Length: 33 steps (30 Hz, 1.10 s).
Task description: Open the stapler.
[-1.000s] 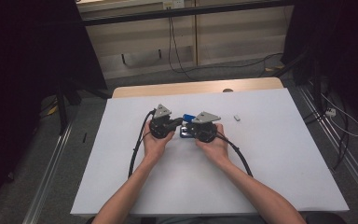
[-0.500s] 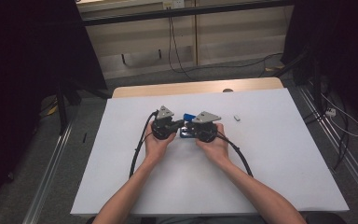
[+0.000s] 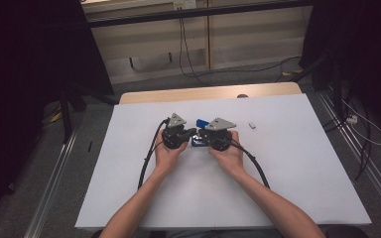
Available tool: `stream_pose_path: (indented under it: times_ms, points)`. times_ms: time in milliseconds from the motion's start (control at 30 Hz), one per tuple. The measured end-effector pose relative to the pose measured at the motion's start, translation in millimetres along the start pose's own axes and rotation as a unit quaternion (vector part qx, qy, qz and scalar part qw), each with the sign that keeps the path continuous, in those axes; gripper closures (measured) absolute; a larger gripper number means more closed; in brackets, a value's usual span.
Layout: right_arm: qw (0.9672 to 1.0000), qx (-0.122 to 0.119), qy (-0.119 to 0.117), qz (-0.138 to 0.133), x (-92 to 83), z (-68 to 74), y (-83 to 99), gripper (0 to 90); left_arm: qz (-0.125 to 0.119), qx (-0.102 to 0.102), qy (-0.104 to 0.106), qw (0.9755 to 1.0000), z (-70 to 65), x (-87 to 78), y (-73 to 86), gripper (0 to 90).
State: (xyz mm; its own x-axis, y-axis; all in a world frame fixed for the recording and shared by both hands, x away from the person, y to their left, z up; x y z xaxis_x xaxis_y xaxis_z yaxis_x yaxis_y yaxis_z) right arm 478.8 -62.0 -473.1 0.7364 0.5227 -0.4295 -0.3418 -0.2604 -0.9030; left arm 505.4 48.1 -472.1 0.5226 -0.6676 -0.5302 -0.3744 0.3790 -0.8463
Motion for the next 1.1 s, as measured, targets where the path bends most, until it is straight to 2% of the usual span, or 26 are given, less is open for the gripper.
stream_pose_path:
  times_ms: [133, 267, 333, 633, 800, 1100]
  points:
    - [1.0, -0.001, -0.001, 0.001, 1.7, 1.3, 1.2, 90.0, 0.004, 0.002, -0.001, 1.0, 0.3, 2.0, 3.9, 90.0]
    - [1.0, -0.005, 0.004, -0.005, 3.4, 2.6, 0.3, 90.0, 0.001, 0.017, -0.012, 0.9998, -1.1, 2.0, 4.5, 90.0]
    - [1.0, -0.005, 0.005, -0.006, 3.6, 2.8, -0.1, 90.0, -0.003, 0.011, -0.01, 0.9999, -1.3, 2.4, 4.8, 90.0]
    - [0.9996, 0.002, 0.023, -0.014, 4.7, 3.3, -2.8, 90.0, -0.008, 0.019, -0.016, 0.9997, -1.4, 2.0, 5.7, 90.0]
    - [0.9994, 0.002, 0.031, -0.018, 3.8, 2.2, -4.3, 90.0, -0.011, 0.011, -0.005, 0.9999, -0.3, 2.2, 6.3, 90.0]
    - [0.9989, 0.009, 0.038, -0.028, 2.5, -0.1, -6.1, 90.0, -0.011, 0.011, -0.005, 0.9999, -0.4, 2.2, 6.4, 90.0]
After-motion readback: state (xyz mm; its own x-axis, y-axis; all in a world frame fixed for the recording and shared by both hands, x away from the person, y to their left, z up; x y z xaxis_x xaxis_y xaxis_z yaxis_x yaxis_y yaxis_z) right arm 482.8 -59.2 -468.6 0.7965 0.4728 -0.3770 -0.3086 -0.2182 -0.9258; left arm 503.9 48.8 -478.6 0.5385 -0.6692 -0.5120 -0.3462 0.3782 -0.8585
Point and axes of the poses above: each handheld gripper's, and its own axes: x roughly forward along the jaws, y roughly out of its underside, z roughly to its left, the point moved 6 cm from there along x, roughly forward along the jaws, and after that the axes turned 1 degree about -z, right-handed, at the moved point
